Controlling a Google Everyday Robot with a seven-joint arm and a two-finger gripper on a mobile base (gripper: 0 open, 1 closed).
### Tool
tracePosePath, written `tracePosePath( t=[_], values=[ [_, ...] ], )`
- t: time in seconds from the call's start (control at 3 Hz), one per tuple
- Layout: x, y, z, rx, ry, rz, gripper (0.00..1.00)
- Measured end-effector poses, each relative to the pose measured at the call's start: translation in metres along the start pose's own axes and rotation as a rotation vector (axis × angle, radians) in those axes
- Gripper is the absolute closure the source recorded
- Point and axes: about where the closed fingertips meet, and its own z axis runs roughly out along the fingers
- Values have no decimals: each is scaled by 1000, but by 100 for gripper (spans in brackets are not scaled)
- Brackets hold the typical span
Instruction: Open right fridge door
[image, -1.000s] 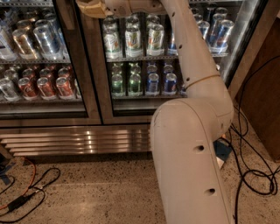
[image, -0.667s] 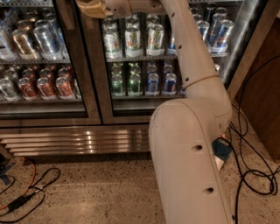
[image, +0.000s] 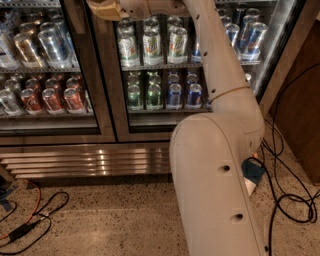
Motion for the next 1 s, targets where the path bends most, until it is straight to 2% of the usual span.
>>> tracePosePath(
  t=[0.33,1.0],
  values=[
    [-1,0,-1,-20,-13,16,100],
    [0,1,-1,-20,-13,16,100]
  ],
)
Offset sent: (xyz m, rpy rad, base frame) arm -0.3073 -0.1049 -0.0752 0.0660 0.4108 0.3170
